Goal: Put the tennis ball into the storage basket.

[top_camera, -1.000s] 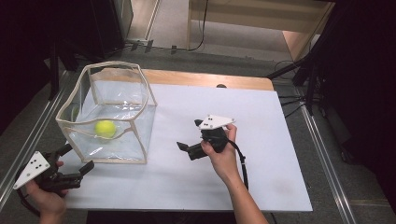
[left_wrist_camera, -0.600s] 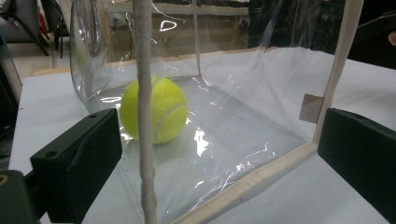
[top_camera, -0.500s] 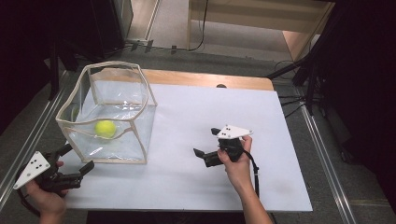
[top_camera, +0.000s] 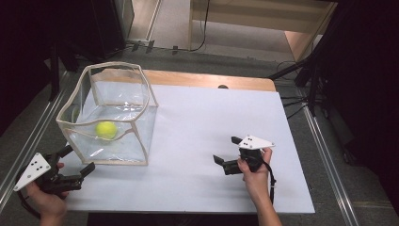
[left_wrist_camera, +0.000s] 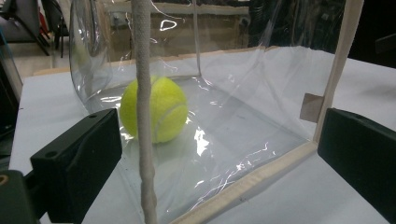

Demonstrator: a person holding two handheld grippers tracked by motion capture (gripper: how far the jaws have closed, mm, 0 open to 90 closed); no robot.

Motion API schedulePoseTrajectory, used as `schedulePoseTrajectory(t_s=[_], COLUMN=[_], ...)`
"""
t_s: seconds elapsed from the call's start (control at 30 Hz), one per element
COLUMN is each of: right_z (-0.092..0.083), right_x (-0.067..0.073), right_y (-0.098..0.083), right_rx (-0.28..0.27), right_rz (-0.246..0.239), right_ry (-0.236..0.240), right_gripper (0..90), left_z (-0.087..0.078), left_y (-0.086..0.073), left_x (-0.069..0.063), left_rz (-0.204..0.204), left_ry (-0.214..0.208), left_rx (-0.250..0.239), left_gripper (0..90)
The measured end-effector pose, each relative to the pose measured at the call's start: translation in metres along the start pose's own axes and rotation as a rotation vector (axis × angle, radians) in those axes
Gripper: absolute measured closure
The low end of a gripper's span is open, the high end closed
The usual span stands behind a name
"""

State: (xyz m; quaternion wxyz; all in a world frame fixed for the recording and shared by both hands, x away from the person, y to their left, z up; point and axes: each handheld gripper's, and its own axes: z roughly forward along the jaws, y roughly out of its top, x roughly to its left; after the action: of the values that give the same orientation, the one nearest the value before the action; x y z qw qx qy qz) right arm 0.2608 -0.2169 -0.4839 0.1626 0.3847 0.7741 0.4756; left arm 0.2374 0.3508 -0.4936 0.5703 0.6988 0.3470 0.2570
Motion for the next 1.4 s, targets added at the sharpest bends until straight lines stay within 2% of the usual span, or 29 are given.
schedulePoseTrajectory(t_s=[0.23, 0.37, 0.73, 0.97, 1.2, 1.4], right_z=[-0.016, -0.024, -0.044, -0.058, -0.072, -0.081], right_x=[-0.011, -0.017, -0.030, -0.039, -0.047, -0.053], right_y=[-0.015, -0.022, -0.041, -0.049, -0.059, -0.066], right_rx=[-0.002, -0.001, 0.000, -0.011, -0.019, -0.030], right_rz=[0.037, 0.041, 0.083, 0.093, 0.131, 0.140], right_ry=[-0.040, -0.068, -0.114, -0.150, -0.182, -0.201], right_gripper=[0.0, 0.0, 0.0, 0.0, 0.0, 0.0], left_z=[0.000, 0.000, 0.000, 0.000, 0.000, -0.001], left_y=[0.000, 0.000, 0.000, 0.000, 0.000, 0.000], left_x=[0.000, 0.000, 0.000, 0.000, 0.000, 0.000], left_rz=[0.001, 0.002, 0.000, -0.002, -0.002, -0.005], left_ry=[-0.001, -0.001, 0.002, 0.004, 0.004, 0.005], left_rx=[0.000, 0.001, 0.001, 0.001, 0.002, -0.001], left_gripper=[0.1, 0.1, 0.1, 0.1, 0.1, 0.1])
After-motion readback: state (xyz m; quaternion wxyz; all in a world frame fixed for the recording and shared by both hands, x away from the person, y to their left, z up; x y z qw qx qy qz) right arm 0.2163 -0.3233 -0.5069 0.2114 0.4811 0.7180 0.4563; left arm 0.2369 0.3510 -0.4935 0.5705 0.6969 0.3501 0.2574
